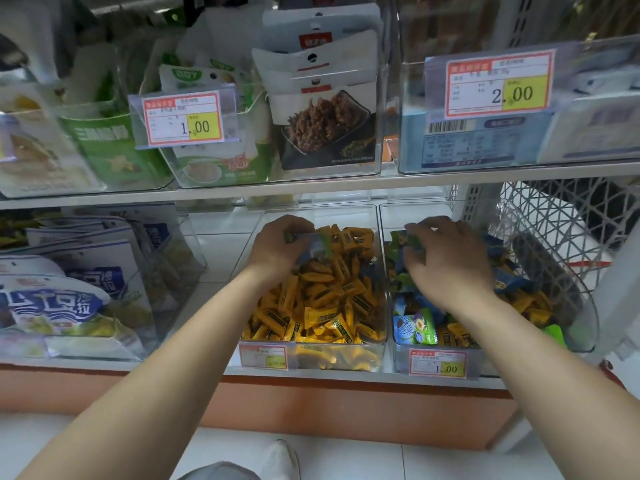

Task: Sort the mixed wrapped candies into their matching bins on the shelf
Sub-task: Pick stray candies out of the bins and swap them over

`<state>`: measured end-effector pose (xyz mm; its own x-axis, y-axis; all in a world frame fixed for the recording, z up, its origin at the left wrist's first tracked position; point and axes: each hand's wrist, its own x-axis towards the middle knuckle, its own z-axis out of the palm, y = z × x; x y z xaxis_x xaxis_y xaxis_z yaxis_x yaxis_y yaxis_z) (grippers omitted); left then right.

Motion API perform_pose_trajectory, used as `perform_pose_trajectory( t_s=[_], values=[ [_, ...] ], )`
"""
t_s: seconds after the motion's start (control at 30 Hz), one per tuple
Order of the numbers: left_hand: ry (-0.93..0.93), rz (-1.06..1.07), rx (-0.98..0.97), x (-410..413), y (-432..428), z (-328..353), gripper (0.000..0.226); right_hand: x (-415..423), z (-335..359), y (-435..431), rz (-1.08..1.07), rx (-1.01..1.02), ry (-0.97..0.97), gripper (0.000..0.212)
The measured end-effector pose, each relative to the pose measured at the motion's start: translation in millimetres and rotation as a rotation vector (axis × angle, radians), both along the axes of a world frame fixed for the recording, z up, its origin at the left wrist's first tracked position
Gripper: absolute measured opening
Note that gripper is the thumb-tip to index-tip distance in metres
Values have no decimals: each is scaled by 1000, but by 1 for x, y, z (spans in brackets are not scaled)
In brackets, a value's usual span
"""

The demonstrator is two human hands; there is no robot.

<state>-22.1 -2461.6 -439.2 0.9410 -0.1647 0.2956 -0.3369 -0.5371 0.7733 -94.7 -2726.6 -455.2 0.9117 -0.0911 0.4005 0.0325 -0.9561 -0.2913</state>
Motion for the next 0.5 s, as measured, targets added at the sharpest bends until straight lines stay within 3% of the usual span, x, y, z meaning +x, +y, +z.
perform_pose_trajectory(
  t_s=[0.07, 0.23, 0.4, 0.5],
  values=[
    [10, -22, -87, -8, -9, 6, 21, -3, 8, 14, 108, 148, -54, 45],
    [191, -107, -406, -33, -46, 10, 27, -8, 13, 44, 257, 590, 79, 52],
    [169, -143, -525, -48, -68, 5, 19, -9, 14, 45, 316, 1216, 189, 28],
    [162, -190, -475, -45, -67, 3, 20, -10, 15, 36, 342, 1318, 147, 16]
  ],
)
